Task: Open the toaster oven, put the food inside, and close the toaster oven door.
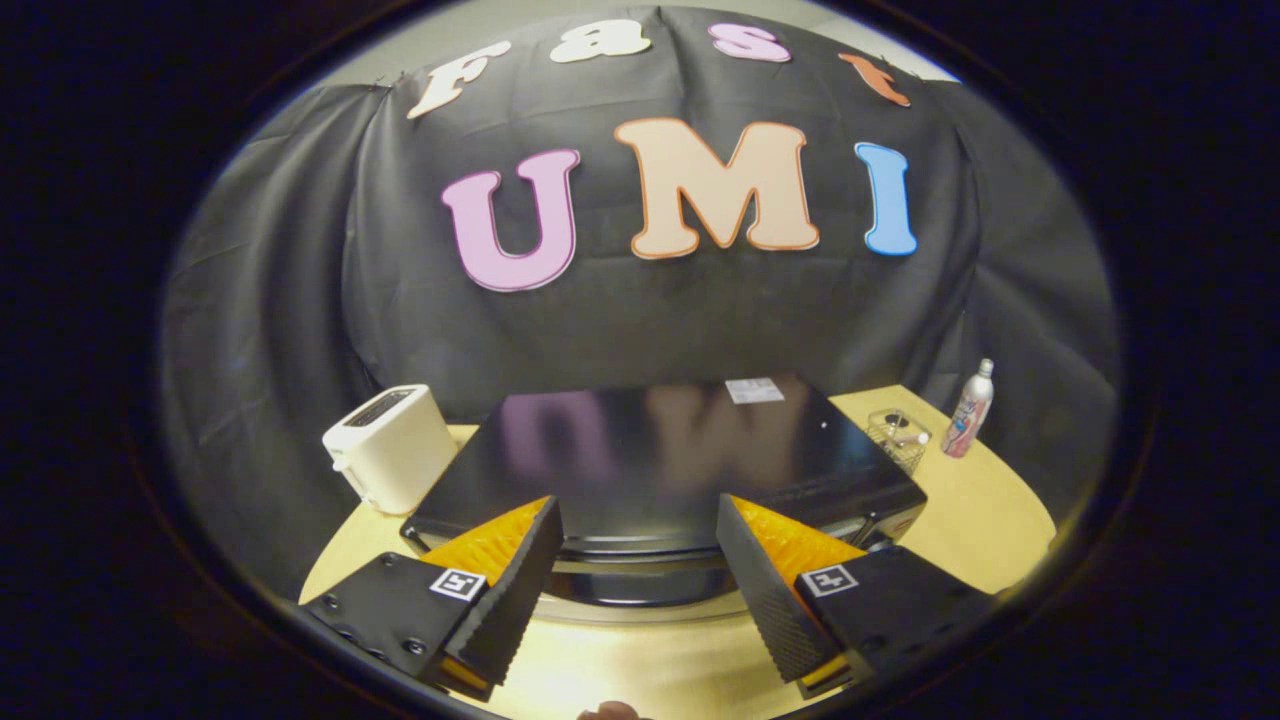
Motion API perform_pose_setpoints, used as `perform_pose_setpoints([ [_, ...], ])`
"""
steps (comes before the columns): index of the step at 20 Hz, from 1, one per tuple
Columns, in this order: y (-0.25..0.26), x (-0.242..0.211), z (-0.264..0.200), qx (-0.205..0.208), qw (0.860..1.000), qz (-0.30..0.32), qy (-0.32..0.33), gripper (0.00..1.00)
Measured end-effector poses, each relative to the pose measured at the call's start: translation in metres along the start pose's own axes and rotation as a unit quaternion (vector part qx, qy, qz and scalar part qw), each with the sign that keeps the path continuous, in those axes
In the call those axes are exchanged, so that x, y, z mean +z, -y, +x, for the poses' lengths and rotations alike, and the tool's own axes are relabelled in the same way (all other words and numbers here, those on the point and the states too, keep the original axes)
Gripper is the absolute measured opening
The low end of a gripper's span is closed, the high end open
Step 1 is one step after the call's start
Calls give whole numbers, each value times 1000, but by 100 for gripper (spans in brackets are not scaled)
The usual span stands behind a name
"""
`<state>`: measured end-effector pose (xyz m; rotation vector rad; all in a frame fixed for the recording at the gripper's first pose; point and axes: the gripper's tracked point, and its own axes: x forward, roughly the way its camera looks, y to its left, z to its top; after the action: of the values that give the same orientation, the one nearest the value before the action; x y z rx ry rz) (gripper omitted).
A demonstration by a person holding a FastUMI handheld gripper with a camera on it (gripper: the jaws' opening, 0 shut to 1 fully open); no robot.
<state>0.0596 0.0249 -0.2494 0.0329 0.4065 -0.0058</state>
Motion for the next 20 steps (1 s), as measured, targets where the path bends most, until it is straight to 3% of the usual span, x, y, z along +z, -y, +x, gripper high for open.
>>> perform_pose_setpoints([
  [5, 2, -4, -5, -13, 1000, -10, 18, 98],
  [20, 6, -48, -66, 4, 1000, -16, 10, 98],
])
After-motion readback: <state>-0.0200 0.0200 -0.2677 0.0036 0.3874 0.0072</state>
